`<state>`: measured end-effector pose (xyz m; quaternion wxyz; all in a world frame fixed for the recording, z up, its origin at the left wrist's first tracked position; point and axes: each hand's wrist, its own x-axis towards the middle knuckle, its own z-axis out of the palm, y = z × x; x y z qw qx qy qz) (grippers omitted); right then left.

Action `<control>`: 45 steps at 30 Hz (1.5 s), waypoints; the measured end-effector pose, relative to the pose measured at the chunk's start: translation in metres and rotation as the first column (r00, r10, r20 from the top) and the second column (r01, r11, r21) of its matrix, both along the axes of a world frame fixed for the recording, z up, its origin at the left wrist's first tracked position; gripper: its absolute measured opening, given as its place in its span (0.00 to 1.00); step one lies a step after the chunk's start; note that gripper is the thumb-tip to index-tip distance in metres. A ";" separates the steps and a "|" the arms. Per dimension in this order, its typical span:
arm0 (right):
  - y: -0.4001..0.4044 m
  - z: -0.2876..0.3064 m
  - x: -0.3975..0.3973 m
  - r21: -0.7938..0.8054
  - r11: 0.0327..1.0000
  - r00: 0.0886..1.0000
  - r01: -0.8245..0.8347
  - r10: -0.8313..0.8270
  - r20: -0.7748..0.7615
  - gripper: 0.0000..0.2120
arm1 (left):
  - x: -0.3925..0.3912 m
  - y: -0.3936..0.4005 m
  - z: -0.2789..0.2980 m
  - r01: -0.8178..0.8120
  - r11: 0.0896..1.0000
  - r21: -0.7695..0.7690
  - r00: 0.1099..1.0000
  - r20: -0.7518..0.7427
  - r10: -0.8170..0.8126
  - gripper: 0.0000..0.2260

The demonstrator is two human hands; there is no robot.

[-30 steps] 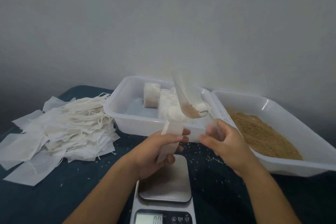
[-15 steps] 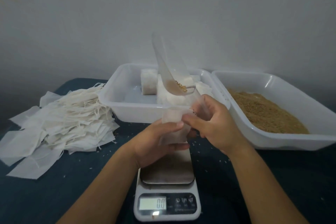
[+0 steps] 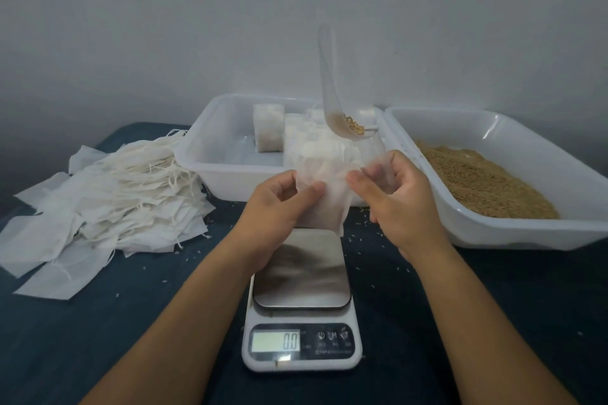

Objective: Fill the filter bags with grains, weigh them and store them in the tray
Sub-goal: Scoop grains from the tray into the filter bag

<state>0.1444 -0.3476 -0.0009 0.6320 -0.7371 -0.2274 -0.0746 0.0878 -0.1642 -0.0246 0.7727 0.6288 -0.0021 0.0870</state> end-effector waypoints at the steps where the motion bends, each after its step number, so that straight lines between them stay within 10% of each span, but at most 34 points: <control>1: 0.000 -0.001 0.000 0.005 1.000 1.000 0.001 -0.001 0.000 0.14 | 0.000 0.001 0.000 -0.011 1.000 0.004 1.000 0.001 0.011 0.10; 20: 0.001 -0.006 -0.022 -0.266 0.932 0.969 -0.247 0.239 -0.065 0.13 | -0.020 0.043 -0.001 0.221 0.970 0.105 0.974 -0.066 -0.215 0.12; 45: -0.004 -0.015 0.001 -0.110 0.984 0.990 0.140 -0.140 0.004 0.08 | -0.002 0.048 -0.020 -0.370 0.702 0.608 0.917 0.118 0.381 0.05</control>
